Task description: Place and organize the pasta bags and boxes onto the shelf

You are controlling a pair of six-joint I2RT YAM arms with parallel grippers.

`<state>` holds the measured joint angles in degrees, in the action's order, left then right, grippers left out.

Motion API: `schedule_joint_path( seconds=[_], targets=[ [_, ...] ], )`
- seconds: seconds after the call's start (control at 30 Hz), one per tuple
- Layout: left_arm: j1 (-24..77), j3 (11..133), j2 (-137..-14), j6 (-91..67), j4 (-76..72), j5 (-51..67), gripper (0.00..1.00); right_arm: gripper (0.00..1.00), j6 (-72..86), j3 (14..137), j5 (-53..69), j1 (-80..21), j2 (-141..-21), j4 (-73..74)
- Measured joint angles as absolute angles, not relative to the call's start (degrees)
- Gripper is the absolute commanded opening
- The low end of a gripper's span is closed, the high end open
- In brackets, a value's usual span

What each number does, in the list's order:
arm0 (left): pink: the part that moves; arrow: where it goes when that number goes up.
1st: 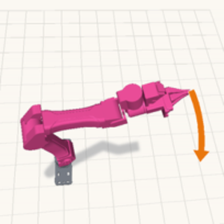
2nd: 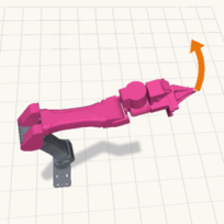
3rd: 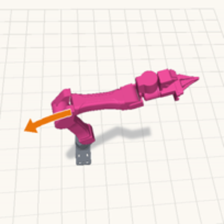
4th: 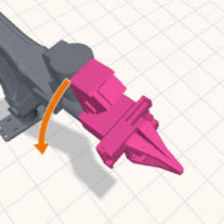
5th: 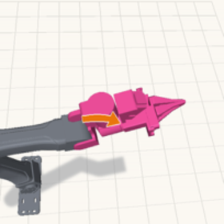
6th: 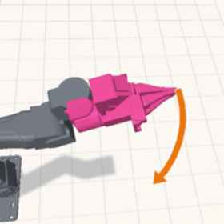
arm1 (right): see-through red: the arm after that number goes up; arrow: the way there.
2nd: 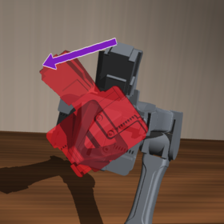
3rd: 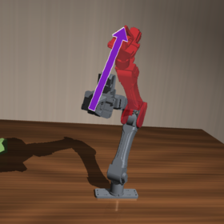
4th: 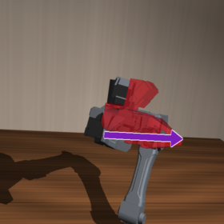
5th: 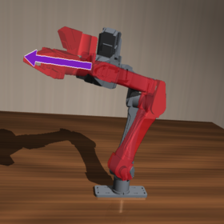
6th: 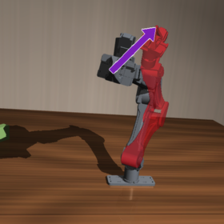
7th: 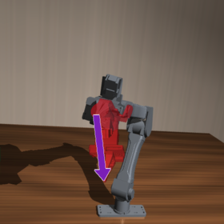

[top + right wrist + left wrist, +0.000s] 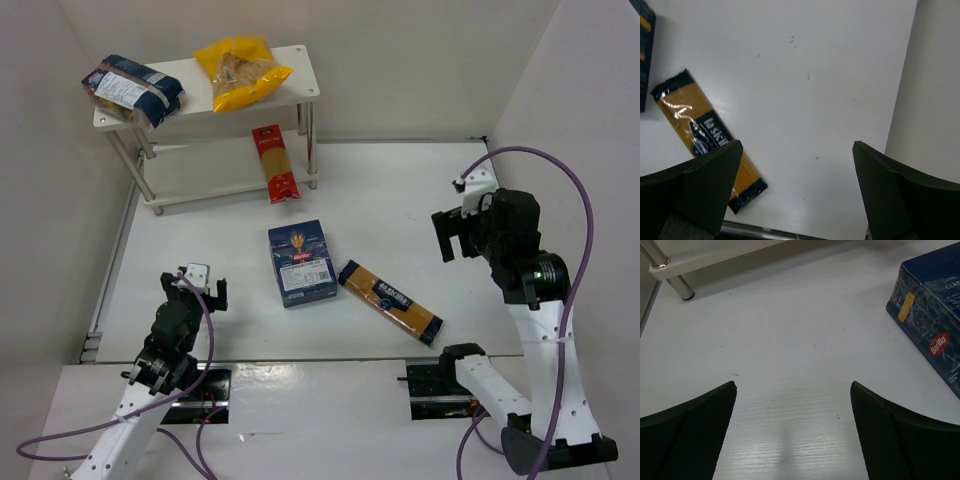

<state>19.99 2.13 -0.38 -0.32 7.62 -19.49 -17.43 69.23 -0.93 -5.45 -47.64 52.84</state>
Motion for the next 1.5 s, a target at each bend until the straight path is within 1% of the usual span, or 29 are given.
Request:
schedule_joint_path(
  seconds=[0.2, 0.37, 0.5, 0.63, 0.7, 0.83, 0.97, 1.03, 1.17, 1.27, 1.37, 1.5],
  targets=[
    [19.99, 2.13, -0.38, 0.25, 7.62, -19.03, 1.0, 1.0, -22.76, 70.83, 2.42, -5.45, -53.56, 63.53],
    [20.14, 2.33, -0.4, 9.58, 7.62, -10.52, 1.0, 1.0, -26.76, 70.98, 4.62, -5.48, -58.83, 70.13],
    [20.18, 7.31, -0.47, 12.67, 7.62, -10.83, 1.0, 1.0, -29.74, 71.72, 7.2, -5.61, -58.94, 72.25],
    [20.18, 20.18, -0.82, 15.07, 8.75, -12.19, 1.0, 1.0, -31.44, 72.03, 11.31, -7.07, -60.53, 72.9],
    [20.18, 29.41, -4.14, 15.35, 10.33, -15.03, 1.0, 1.0, -32.21, 72.12, 14.06, -8.05, -62.81, 73.06],
    [20.18, 50.24, -20.12, 13.85, 17.17, -24.73, 1.0, 1.0, -33.17, 72.03, 18.13, -8.8, -67.55, 71.57],
    [20.08, 68.31, -38.83, 7.75, 33.08, -31.66, 1.0, 1.0, -33.34, 70.3, 19.49, -11.66, -67.83, 66.35],
    [19.18, 74.22, -47.05, 4.6, 41.21, -32.56, 1.0, 1.0, -33.08, 68.53, 19.86, -13.74, -67.72, 63.2],
    [15.66, 76.23, -60.51, 5.32, 54.92, -29.5, 1.0, 1.0, -31.59, 63.77, 19.25, -18.02, -68.25, 56.93],
    [13.91, 70.41, -69.06, 6.11, 60.6, -25.17, 1.0, 1.0, -29.8, 61.21, 17.28, -22.15, -70.26, 52.16],
    [13.58, 64.42, -69.82, 6.52, 65.25, -21.3, 1.0, 1.0, -27.97, 60.53, 16.21, -24.8, -72.6, 48.82],
    [12.95, 64.14, -63.96, 5.52, 63.13, -21.15, 1.0, 1.0, -25.58, 60.36, 15.14, -27.53, -75.77, 44.62]
  ],
)
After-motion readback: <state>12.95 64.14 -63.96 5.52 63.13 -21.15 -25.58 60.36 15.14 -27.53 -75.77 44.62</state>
